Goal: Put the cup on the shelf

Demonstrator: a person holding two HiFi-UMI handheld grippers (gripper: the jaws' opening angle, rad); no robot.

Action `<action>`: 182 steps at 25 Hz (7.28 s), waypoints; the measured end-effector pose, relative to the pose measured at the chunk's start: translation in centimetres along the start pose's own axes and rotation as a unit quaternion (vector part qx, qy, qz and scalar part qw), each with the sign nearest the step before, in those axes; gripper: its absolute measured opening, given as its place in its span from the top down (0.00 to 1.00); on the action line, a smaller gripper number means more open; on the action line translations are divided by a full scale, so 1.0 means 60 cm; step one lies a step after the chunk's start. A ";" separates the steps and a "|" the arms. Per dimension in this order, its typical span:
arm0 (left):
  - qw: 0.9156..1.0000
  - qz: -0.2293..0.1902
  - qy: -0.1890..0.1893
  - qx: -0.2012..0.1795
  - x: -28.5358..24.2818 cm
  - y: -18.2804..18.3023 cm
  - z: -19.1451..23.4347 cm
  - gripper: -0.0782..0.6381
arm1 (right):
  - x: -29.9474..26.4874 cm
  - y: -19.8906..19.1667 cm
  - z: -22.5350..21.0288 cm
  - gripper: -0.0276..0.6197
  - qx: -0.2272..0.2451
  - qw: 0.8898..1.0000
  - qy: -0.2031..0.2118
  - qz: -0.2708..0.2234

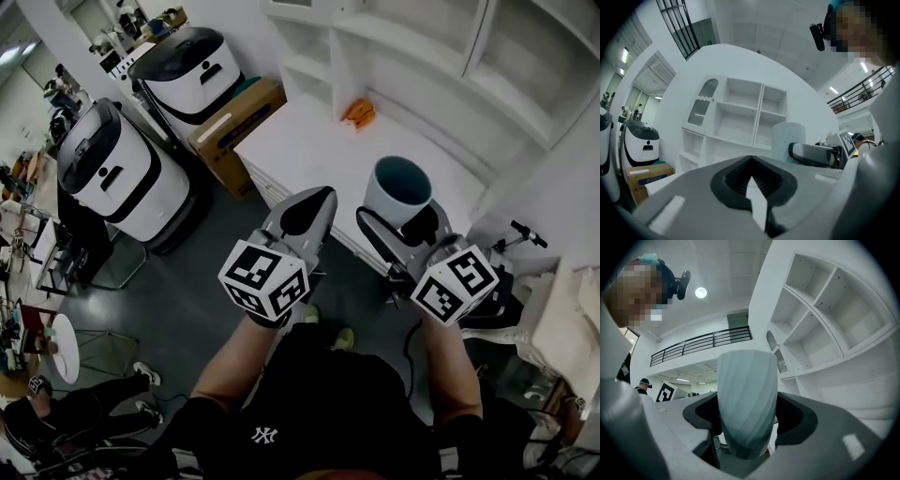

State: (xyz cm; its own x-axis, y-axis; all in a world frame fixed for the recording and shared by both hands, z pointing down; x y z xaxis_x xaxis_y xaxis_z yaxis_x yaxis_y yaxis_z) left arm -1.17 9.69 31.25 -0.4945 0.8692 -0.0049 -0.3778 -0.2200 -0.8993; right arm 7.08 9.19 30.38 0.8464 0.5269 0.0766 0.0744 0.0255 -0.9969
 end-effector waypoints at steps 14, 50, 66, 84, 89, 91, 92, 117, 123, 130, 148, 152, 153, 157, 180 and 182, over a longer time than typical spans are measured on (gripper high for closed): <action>0.997 0.017 -0.071 -0.010 -0.179 0.065 0.104 0.89 | -0.133 0.006 -0.144 0.37 0.030 0.997 -0.074 0.011; 0.986 0.038 -0.164 -0.004 -0.527 0.145 0.187 0.89 | -0.285 0.061 -0.513 0.37 0.094 0.963 -0.251 0.040; 0.988 0.040 -0.148 0.005 -0.606 0.141 0.221 0.89 | -0.312 0.081 -0.683 0.37 0.098 0.940 -0.324 0.038; 0.988 0.045 -0.146 0.018 -0.628 0.129 0.237 0.89 | -0.370 0.058 -0.756 0.38 0.133 0.909 -0.375 0.128; 0.988 0.046 -0.146 0.022 -0.627 0.128 0.242 0.89 | -0.367 0.056 -0.760 0.38 0.130 0.906 -0.378 0.139; 0.988 0.046 -0.148 0.023 -0.626 0.129 0.243 0.89 | -0.365 0.055 -0.758 0.38 0.127 0.906 -0.376 0.146; 0.987 0.046 -0.150 0.023 -0.626 0.130 0.243 0.89 | -0.365 0.054 -0.756 0.37 0.127 0.906 -0.375 0.149; 0.987 0.057 -0.152 0.018 -0.615 0.115 0.232 0.89 | -0.333 0.052 -0.722 0.29 0.124 0.911 -0.371 0.132; 0.986 0.060 -0.155 0.020 -0.601 0.111 0.224 0.89 | -0.311 0.057 -0.687 0.32 0.126 0.913 -0.370 0.119; 0.985 0.065 -0.157 0.019 -0.583 0.102 0.212 0.89 | -0.283 0.048 -0.628 0.47 0.124 0.921 -0.356 0.105; 0.982 0.072 -0.172 0.012 -0.493 0.086 0.184 0.89 | -0.236 -0.009 -0.494 0.83 0.097 0.934 -0.335 0.079; 0.981 0.078 -0.176 0.010 -0.474 0.080 0.180 0.89 | -0.233 -0.022 -0.461 0.91 0.091 0.937 -0.329 0.074; 0.981 0.078 -0.177 0.009 -0.468 0.079 0.180 0.89 | -0.232 -0.026 -0.454 0.92 0.090 0.937 -0.328 0.076; 0.981 0.081 -0.177 0.005 -0.451 0.073 0.181 0.89 | -0.227 -0.043 -0.428 0.92 0.085 0.939 -0.325 0.078; 0.977 0.097 -0.187 0.005 -0.381 0.051 0.163 0.89 | -0.210 -0.079 -0.337 0.93 0.069 0.940 -0.324 0.083; 0.977 0.097 -0.188 0.004 -0.380 0.051 0.162 0.89 | -0.208 -0.079 -0.336 0.93 0.070 0.940 -0.325 0.083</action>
State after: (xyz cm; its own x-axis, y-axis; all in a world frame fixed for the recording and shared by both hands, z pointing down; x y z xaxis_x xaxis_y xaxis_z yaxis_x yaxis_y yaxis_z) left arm 1.35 -15.09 32.85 -0.8091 0.5875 -0.0122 -0.2543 -0.3688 -0.8941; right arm 6.79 -14.63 34.48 0.3364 0.9397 -0.0615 -0.1377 -0.0156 -0.9904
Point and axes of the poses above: the fingertips, and each gripper's own axes: x backward along the fingers, z to its left, y out of its top, the point moved 1 cm from there along x, backward along the fingers, and after that the axes turned 15 degrees about x, right-handed, at the moved point
